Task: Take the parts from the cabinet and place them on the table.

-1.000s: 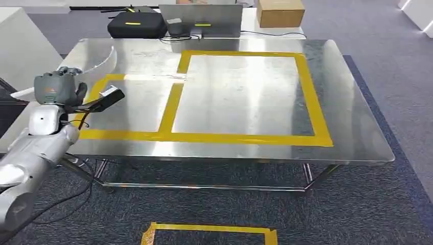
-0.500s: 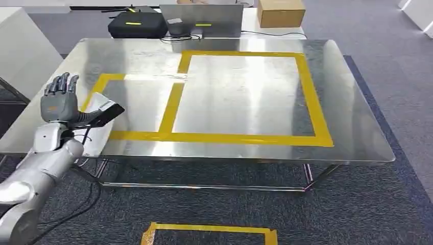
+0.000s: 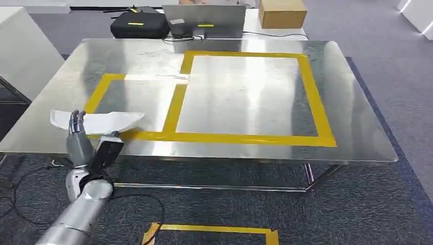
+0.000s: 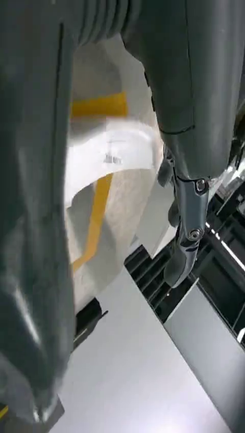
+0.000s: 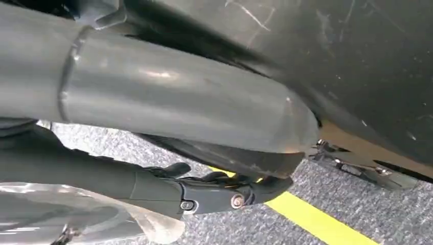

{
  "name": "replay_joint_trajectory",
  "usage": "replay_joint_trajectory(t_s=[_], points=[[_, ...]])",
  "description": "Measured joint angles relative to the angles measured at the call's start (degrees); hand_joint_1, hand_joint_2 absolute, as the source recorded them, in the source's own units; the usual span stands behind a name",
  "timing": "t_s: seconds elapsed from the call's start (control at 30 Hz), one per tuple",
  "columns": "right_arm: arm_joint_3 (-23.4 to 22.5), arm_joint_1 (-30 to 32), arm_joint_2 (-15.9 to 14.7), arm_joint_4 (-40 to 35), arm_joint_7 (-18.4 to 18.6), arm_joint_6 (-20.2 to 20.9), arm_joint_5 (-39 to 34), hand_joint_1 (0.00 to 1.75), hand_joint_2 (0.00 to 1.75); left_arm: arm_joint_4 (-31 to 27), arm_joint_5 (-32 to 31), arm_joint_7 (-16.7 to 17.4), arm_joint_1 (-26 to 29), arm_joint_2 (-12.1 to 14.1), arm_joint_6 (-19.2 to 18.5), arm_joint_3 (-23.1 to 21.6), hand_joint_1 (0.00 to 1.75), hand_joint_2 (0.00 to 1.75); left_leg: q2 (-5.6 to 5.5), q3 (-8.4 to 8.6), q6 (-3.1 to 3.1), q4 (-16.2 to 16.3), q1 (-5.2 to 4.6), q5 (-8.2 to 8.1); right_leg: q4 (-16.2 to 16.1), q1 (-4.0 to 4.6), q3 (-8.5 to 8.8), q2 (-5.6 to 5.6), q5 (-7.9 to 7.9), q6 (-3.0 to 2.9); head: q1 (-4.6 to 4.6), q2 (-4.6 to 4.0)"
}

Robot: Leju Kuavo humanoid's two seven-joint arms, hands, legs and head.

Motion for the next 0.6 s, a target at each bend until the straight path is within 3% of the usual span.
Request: replay_joint_trajectory(t_s=[0.03, 0.07, 0.1, 0.13, 0.2, 0.23, 0.27, 0.3, 0.37, 0.4, 0.43, 0.5, 0.53, 0.6], points=[[-0.06, -0.03, 0.06, 0.0, 0.0, -0.07, 0.0, 0.0, 0.0, -2.86, 0.65, 0.0, 1.6, -0.57, 0.0, -1.32, 0.0, 0.0, -0.01, 0.0, 0.31, -0.41, 0.03, 0.41, -0.31, 0.08, 0.18, 0.01, 0.25, 0.36, -0.07, 0.0], [-0.09, -0.07, 0.06, 0.0, 0.07, -0.09, 0.02, 0.0, 0.0, -4.28, 1.13, 0.0, 2.53, -0.92, 0.0, -2.1, 0.0, 0.0, 0.07, 0.29, 0.6, -1.46, 0.71, 1.08, -0.3, 0.33, 0.02, 0.06, -0.04, 0.49, -0.02, 0.0], [-0.17, -0.05, 0.06, 0.0, 0.07, -0.17, 0.04, 0.0, 0.0, -6.73, 2.14, -0.09, 4.03, -1.4, 0.0, -3.67, 0.0, 0.0, 0.26, 0.37, 0.93, -2.05, 0.91, 1.59, 0.99, 0.37, -0.93, -0.11, -1.9, 0.68, 0.17, 0.0], [-0.28, -0.05, 0.09, 0.0, 0.02, -0.22, 0.09, 0.0, 0.0, -8.35, 2.75, -0.33, 5.05, -1.56, 0.02, -4.28, 0.0, 0.0, 0.31, 0.23, 1.11, -2.06, 0.96, 1.76, 3.49, 0.25, -1.95, -0.09, -3.68, 0.83, 0.37, 0.0], [-0.63, 0.0, 0.09, 0.0, -0.09, -0.41, 0.37, 0.0, 0.0, -12.59, 3.52, -1.07, 8.19, -1.97, 0.04, -6.22, 0.0, 0.0, 0.67, -0.02, 1.08, -2.0, 0.96, 1.82, 13.17, -0.05, -5.62, -0.22, -8.11, 1.31, 0.44, 0.0], [-0.83, 0.05, 0.09, 0.0, -0.22, -0.52, 0.44, 0.0, 0.0, -14.26, 3.75, -1.31, 9.5, -2.12, 0.04, -7.11, 0.0, 0.0, 0.77, -0.07, 1.07, -1.93, 0.96, 1.82, 16.29, -0.08, -6.71, -0.26, -8.86, 1.53, 0.44, 0.0], [-0.98, 0.03, 0.09, 0.0, -0.28, -0.59, 0.5, 0.0, 0.0, -15.89, 4.26, -1.7, 10.74, -2.3, 0.04, -7.93, 0.0, 0.0, 0.81, -0.08, 1.06, -1.79, 1.05, 1.82, 16.26, -0.15, -6.39, -0.34, -7.92, 1.69, 0.48, 0.0], [-1.11, 0.04, 0.09, 0.0, -0.28, -0.7, 0.52, 0.0, 0.0, -17.42, 4.52, -2.16, 11.81, -2.45, 0.04, -8.56, 0.0, 0.0, 0.82, -0.08, 0.96, -1.66, 1.13, 1.76, 13.81, -0.3, -4.76, -0.41, -6.0, 1.84, 0.44, 0.0], [-1.44, 0.03, 0.09, 0.0, -0.26, -1.31, 0.5, 0.0, 0.0, -20.32, 4.56, -3.17, 13.86, -2.76, 0.04, -9.75, 0.0, 0.0, 0.72, -0.08, 0.36, -1.1, 1.44, 1.37, 3.78, -0.77, 0.87, -0.66, -1.48, 2.16, 0.46, 0.0], [-1.46, 0.01, 0.26, 0.0, -0.22, -1.53, 0.52, 0.0, 0.0, -21.66, 4.5, -3.58, 14.74, -2.95, 0.04, -10.31, 0.0, 0.0, 0.64, -0.21, -0.1, -0.81, 1.41, 1.14, 0.93, -0.76, 2.59, -0.58, -2.98, 2.43, 0.5, 0.0], [-1.49, -0.02, 0.48, 0.0, -0.22, -1.71, 0.5, 0.0, 0.0, -22.85, 4.32, -3.96, 15.51, -3.09, 0.04, -10.68, 0.0, 0.0, 0.48, -0.88, -0.55, -0.32, 1.06, 1.07, 0.66, -0.49, 3.38, -0.25, -2.51, 1.92, 0.94, 0.0], [-1.51, -0.18, 0.81, 0.0, -0.2, -1.9, 0.52, 0.0, 0.0, -24.56, 3.97, -4.2, 16.87, -3.35, 0.04, -11.25, 0.0, 0.0, 0.5, -1.02, -0.96, 0.13, 0.9, 1.27, 0.57, -0.51, 2.87, -0.14, -3.03, 0.83, 0.48, 0.0], [-1.53, -0.14, 0.9, 0.0, -0.18, -2.01, 0.52, 0.0, 0.0, -25.19, 3.95, -4.2, 17.48, -3.44, 0.04, -11.56, 0.0, 0.0, 0.5, -1.06, -1.13, 0.1, 0.95, 1.38, 0.73, -0.42, 2.66, -0.12, -2.99, 0.58, 0.5, 0.0], [-1.57, -0.11, 1.0, 0.0, -0.22, -2.43, 0.68, 0.0, 0.0, -25.96, 3.62, -4.09, 18.8, -3.48, 0.02, -11.82, 0.0, 0.0, 0.47, -1.4, -1.61, 0.89, 1.15, 0.28, 0.52, -0.67, 2.34, -0.31, -2.6, -0.26, 0.48, 0.0]])
